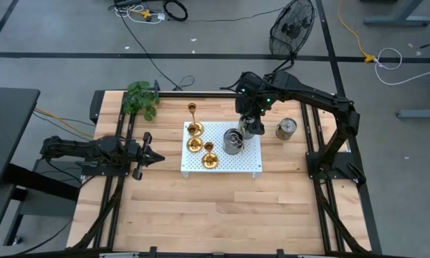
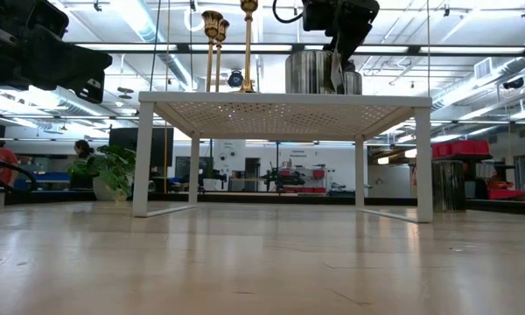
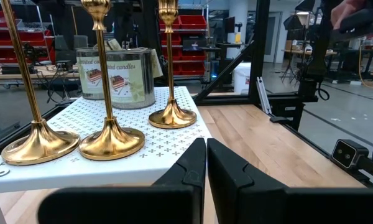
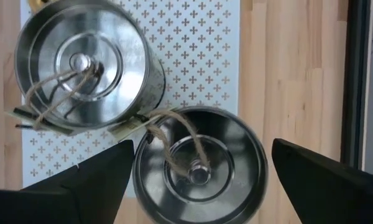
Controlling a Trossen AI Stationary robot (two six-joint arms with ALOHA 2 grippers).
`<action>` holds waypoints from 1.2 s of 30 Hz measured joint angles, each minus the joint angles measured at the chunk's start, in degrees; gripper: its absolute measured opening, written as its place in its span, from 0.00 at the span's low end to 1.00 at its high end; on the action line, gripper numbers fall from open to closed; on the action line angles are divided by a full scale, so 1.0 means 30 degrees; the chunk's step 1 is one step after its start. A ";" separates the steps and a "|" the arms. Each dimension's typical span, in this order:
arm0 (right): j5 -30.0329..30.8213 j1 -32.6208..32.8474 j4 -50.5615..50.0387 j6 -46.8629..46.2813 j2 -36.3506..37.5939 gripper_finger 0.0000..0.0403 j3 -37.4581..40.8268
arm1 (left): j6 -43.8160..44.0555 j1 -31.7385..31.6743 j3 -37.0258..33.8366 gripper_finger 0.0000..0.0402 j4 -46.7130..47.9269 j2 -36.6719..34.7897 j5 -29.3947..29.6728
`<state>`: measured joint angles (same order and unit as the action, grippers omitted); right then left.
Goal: Pick & Place candle stick holders
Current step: Put the bottom metal lid scented candle on the shelf, then put the metal lid scented candle on the shelf
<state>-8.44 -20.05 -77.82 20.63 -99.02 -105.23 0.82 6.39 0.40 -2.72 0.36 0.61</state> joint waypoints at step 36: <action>0.4680 -0.0709 -0.1242 -0.1862 0.5080 0.99 0.5344 | 0.0000 0.0000 0.0004 0.05 0.0007 0.0000 0.0001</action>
<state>5.60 -22.18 -81.54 15.05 -83.78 -89.20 0.82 6.39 0.42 -2.70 0.36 0.61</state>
